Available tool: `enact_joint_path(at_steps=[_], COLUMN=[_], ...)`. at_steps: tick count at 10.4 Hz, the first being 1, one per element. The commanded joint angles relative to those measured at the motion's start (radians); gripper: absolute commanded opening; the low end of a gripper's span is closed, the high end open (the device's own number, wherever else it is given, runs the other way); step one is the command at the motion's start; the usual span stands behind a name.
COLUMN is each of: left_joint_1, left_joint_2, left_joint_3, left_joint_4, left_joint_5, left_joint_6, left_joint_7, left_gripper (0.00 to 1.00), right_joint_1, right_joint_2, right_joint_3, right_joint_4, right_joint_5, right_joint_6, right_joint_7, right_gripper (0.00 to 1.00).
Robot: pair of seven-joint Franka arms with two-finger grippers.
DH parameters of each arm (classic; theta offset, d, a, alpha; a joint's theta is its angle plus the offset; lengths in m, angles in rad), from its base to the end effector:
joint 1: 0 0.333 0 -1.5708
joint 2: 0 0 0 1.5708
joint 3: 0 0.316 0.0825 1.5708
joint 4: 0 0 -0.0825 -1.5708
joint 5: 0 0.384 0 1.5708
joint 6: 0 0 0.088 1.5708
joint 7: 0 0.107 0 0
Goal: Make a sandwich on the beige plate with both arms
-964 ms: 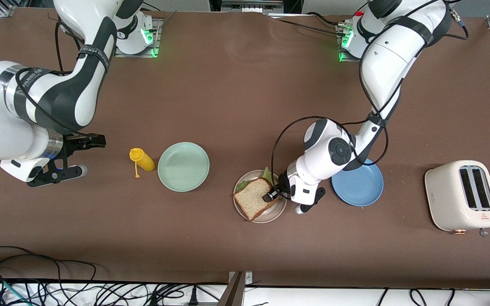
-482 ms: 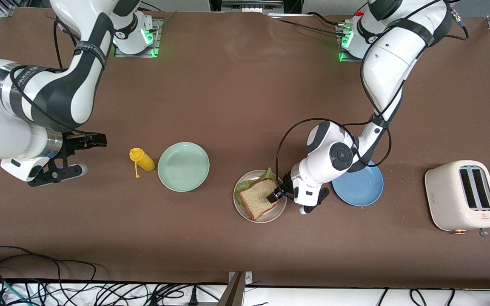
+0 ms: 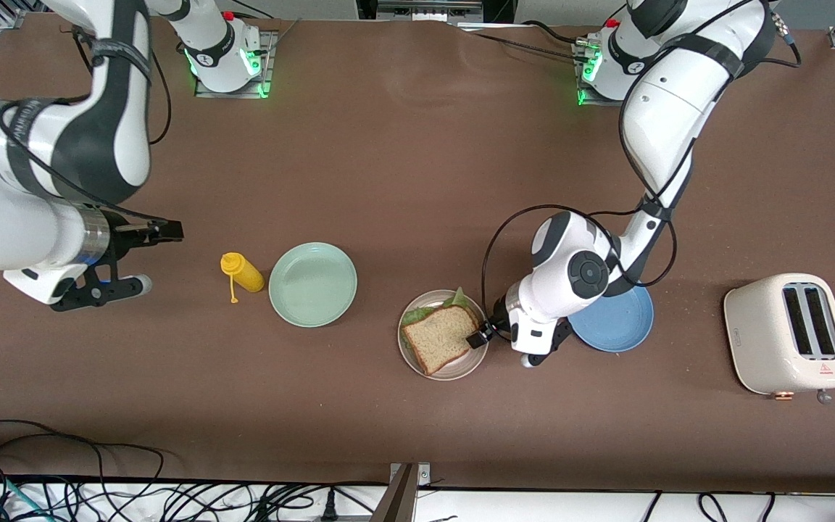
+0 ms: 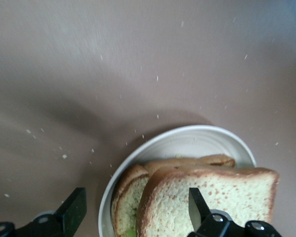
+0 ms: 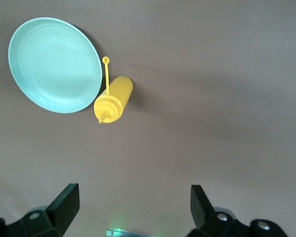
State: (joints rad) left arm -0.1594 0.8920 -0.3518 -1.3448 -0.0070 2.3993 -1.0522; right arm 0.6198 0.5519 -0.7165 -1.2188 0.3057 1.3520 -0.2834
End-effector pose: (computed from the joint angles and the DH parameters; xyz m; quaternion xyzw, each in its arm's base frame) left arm 0.6920 -0.3119 0.2309 0.9266 0.3369 -0.0186 0.1662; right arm 0.6518 0.0849 0.4890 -0.9821 -0.1150 0.1495 0.0012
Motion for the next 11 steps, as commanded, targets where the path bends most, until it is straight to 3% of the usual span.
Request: enact_joint_path(at_steps=[1,3,6,7,8,11], left_joint_1=[0.017,0.061,0.145,0.179,0.208,0.283], left_joint_2=[-0.1,-0.162,-0.267,-0.304,-0.336,-0.404], left_joint_3=[0.014,0.013,0.01,0.008,0.008,0.008], left_joint_4=[-0.008,-0.008,-0.005,-0.002,-0.002,0.001], left_joint_5=[0.083,0.177,0.206,0.202,0.197,0.196], left_joint_6=[-0.099,-0.184,-0.363,-0.402,-0.426,-0.54], left_joint_7=[0.006,0.024,0.326,0.401,0.463,0.677], left_gripper=[1.0,1.0,1.0,1.0,1.0,1.0], right_joint_1=[-0.22,-0.378,-0.529,-0.59,-0.618,-0.649], right_joint_2=[-0.172,-0.297,-0.585,-0.617,-0.628,-0.713], right_joint_3=[0.319,0.521,0.648,0.699,0.71,0.7], right_joint_4=[-0.106,-0.235,-0.619,-0.636,-0.61,-0.591], right_joint_5=[-0.143,-0.227,-0.275,-0.278,-0.278,-0.293], right_joint_6=[0.056,0.129,0.448,0.456,0.425,0.285], right_joint_7=[0.071,0.137,0.122,0.086,0.058,0.072], right_gripper=[1.0,1.0,1.0,1.0,1.0,1.0])
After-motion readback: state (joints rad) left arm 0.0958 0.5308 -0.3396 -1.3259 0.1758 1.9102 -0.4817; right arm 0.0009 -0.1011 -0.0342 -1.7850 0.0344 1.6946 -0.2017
